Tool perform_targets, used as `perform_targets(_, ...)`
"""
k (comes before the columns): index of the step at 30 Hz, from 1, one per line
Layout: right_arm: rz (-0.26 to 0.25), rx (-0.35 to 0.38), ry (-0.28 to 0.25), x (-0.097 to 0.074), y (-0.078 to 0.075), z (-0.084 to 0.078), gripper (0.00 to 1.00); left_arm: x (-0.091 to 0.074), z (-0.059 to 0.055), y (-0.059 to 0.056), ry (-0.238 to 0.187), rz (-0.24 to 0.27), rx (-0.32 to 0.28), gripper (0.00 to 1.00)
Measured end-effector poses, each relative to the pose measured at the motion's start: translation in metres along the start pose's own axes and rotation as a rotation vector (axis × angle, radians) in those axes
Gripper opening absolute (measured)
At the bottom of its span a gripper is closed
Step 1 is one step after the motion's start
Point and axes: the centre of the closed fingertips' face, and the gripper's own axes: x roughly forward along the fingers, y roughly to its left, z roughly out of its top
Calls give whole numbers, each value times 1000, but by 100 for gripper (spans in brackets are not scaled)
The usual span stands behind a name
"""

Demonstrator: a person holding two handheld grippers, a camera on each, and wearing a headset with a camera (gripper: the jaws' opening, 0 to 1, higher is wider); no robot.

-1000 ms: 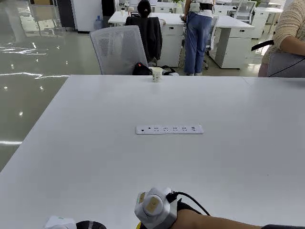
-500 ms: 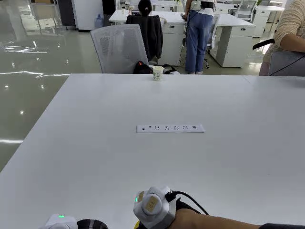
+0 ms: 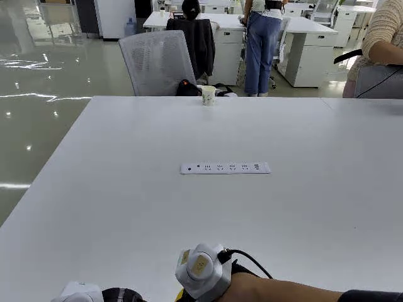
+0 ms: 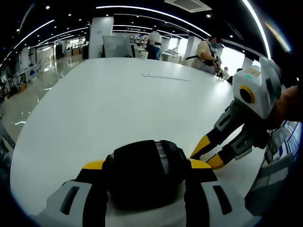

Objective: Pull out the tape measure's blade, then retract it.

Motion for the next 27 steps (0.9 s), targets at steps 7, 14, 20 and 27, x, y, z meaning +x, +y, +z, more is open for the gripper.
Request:
perform_targets(7,-3,-29,-6,2,1,1,12,0,0,0,1,1,-2,61)
perform_targets(14,-2,-43,-10,3,0,3,12,0,0,0,1,0,-3,61)
perform_targets(20,-5,-84,-7,5,1,4,12,1,0,0,1,0,-2,61)
perform_targets(27,4,-132,-11,5,2,4,12,0,0,0,3,0,-3,61)
